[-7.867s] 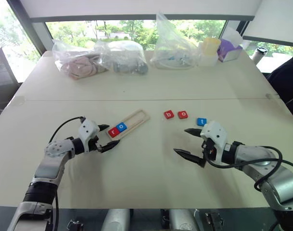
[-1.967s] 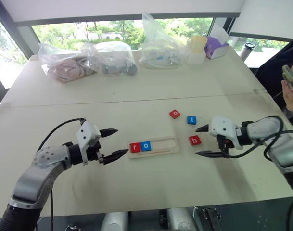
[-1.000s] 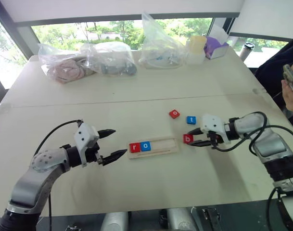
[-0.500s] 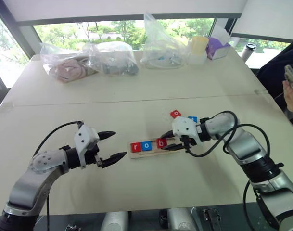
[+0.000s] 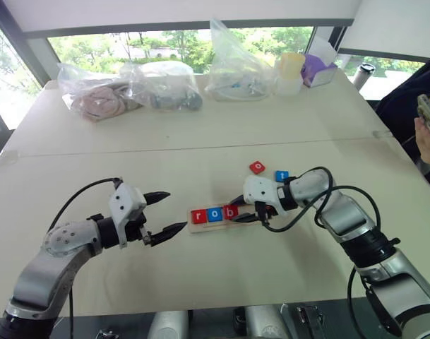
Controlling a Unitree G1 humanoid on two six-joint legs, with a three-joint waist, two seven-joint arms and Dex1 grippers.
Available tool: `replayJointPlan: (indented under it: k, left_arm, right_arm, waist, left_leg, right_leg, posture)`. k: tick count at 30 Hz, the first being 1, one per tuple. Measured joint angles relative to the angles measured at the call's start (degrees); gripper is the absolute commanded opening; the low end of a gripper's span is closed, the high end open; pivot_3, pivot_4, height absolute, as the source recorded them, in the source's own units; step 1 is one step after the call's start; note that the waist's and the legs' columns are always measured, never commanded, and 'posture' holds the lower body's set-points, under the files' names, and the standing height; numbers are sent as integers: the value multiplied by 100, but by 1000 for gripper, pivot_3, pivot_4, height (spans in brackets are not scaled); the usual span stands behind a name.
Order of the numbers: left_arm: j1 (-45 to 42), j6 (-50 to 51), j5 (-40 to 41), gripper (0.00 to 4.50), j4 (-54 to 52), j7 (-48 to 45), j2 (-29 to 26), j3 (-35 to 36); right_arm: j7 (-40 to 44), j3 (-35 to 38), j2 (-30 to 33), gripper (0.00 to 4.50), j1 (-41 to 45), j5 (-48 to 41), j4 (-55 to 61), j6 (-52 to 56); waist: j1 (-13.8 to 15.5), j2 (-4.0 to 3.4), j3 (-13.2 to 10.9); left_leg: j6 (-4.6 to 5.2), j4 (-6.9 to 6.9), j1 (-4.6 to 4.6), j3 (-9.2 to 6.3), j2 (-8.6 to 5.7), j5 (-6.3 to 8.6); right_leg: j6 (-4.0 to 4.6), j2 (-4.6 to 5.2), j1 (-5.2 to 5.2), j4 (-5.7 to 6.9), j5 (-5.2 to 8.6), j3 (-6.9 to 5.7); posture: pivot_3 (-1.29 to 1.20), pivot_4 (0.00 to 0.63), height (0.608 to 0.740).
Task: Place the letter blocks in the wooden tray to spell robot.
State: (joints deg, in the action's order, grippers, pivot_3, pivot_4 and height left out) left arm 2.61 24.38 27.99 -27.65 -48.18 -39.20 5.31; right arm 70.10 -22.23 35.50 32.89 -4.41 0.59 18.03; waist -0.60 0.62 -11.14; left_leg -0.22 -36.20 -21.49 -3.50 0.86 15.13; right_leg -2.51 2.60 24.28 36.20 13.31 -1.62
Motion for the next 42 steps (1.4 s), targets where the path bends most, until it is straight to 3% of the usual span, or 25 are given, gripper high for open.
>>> replayJointPlan:
  k: [29,32,35,36,42]
  left_arm:
    - [1,0,-4,4500,-52,76,0,-8]
    - [1,0,-4,4500,-52,86,0,-9]
    - [1,0,-5,4500,-52,90,3,-12]
    - [0,0,-5,4500,-52,90,6,-14]
    - [-1,0,-5,4500,-52,94,55,-54]
  right_arm:
    - [63,-112,-155,1375,65,261,-195,-215]
    - [63,-113,-190,2624,72,306,-204,-221]
    - [71,-113,-192,4201,83,319,-212,-233]
    - [74,-113,-192,4427,84,322,-213,-241]
    - [106,-113,-192,4427,86,338,-214,-264]
  waist:
    - [-1,0,0]
    - [-1,0,0]
    - [-1,0,0]
    - [-1,0,0]
    - [-1,0,0]
  left_leg:
    - [0,-1,0,0,0,0]
    - [0,-1,0,0,0,0]
    - [0,-1,0,0,0,0]
    - [0,-1,0,0,0,0]
    - [0,-1,0,0,0,0]
  right_leg:
    - [-3,0,0,1,-2,0]
    - [-3,-1,0,1,-2,0]
    - [-3,0,0,1,-2,0]
    - [-3,0,0,1,-2,0]
    - [-4,0,0,1,-2,0]
  posture:
    - [0,150,740]
    - [0,150,740]
    - [0,150,740]
    - [0,150,740]
    - [0,150,740]
